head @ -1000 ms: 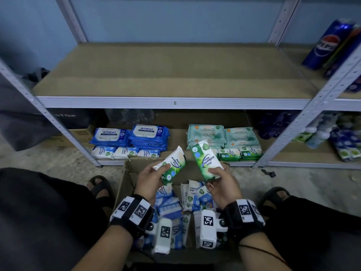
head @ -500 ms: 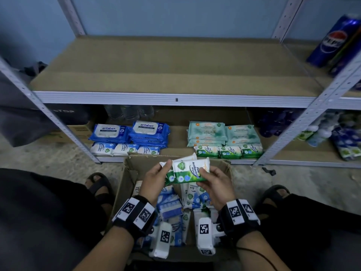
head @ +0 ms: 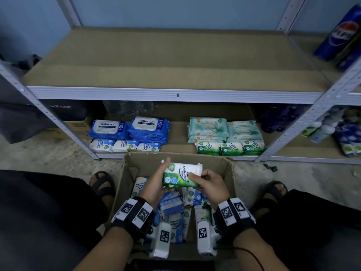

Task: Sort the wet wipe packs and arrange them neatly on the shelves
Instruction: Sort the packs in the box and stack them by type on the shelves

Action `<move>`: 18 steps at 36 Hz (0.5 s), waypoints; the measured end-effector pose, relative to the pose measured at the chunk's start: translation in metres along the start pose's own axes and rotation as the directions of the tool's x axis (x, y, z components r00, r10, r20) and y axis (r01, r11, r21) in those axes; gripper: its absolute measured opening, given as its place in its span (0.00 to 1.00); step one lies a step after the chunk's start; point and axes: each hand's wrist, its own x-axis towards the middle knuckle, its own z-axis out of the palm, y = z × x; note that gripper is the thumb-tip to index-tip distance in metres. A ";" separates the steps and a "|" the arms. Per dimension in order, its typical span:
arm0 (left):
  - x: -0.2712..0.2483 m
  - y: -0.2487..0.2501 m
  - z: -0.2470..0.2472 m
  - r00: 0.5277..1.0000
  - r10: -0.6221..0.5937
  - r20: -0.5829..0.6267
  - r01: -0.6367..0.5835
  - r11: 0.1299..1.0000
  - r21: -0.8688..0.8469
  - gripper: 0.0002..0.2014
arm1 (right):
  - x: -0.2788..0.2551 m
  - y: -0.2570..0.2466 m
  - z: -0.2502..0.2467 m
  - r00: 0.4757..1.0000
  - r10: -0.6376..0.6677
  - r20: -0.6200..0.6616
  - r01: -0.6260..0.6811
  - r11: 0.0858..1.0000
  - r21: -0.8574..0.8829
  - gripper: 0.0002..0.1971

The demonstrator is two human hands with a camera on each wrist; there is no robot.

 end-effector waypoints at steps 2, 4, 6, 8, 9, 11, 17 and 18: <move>0.003 -0.004 -0.003 1.000 0.005 -0.018 -0.004 0.999 0.037 0.20 | 0.002 -0.001 0.003 1.000 0.029 -0.002 -0.028 0.999 0.045 0.30; 0.008 -0.007 -0.006 1.000 0.000 -0.027 0.000 1.000 0.020 0.20 | 0.003 -0.001 0.004 0.998 0.055 -0.013 -0.054 0.995 0.083 0.26; 0.010 -0.008 -0.008 1.000 0.002 0.001 -0.002 1.000 -0.009 0.16 | 0.008 0.002 0.003 0.997 0.075 -0.019 -0.072 0.991 0.113 0.24; 0.012 -0.007 -0.009 1.000 0.008 0.026 -0.008 1.000 -0.024 0.15 | 0.011 0.004 0.002 0.996 0.088 -0.016 -0.084 0.984 0.158 0.25; 0.014 -0.007 -0.010 0.999 0.014 0.034 -0.013 1.000 -0.023 0.15 | 0.013 0.005 0.001 0.995 0.096 -0.020 -0.091 0.979 0.184 0.26; 0.017 -0.008 -0.010 0.999 0.012 0.042 -0.010 0.999 -0.030 0.15 | 0.016 0.006 0.000 0.993 0.117 -0.021 -0.109 0.966 0.236 0.29; 0.027 -0.014 -0.012 0.999 0.031 0.026 -0.031 0.999 -0.015 0.16 | 0.019 0.009 -0.004 0.988 0.151 0.017 -0.151 0.961 0.230 0.24; 0.029 -0.015 -0.013 0.999 0.033 0.025 -0.033 0.999 0.007 0.17 | 0.019 0.010 -0.005 0.987 0.159 0.026 -0.161 0.962 0.221 0.21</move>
